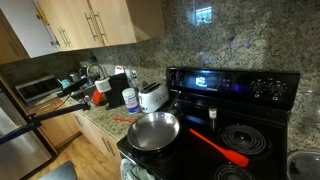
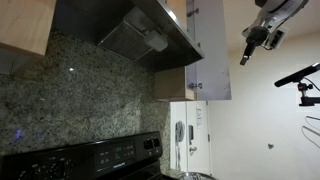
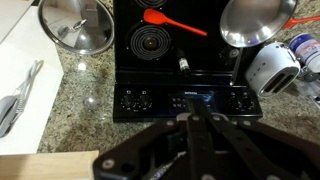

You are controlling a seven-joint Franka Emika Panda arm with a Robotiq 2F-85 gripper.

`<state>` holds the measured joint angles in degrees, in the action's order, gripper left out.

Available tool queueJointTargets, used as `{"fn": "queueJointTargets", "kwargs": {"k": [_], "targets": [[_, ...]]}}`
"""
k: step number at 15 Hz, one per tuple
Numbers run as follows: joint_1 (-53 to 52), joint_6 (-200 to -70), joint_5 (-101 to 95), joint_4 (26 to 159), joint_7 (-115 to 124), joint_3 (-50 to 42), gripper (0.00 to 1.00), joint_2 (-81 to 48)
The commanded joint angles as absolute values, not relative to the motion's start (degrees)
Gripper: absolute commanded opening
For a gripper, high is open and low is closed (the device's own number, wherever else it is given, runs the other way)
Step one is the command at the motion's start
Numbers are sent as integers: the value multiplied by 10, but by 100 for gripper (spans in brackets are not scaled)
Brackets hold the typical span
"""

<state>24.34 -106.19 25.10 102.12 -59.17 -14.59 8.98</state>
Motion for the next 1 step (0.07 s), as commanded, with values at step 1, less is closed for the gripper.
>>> {"fn": "queueJointTargets", "kwargs": {"k": [1], "targets": [[208, -1064, 245, 1028, -588, -177, 2, 96]]}}
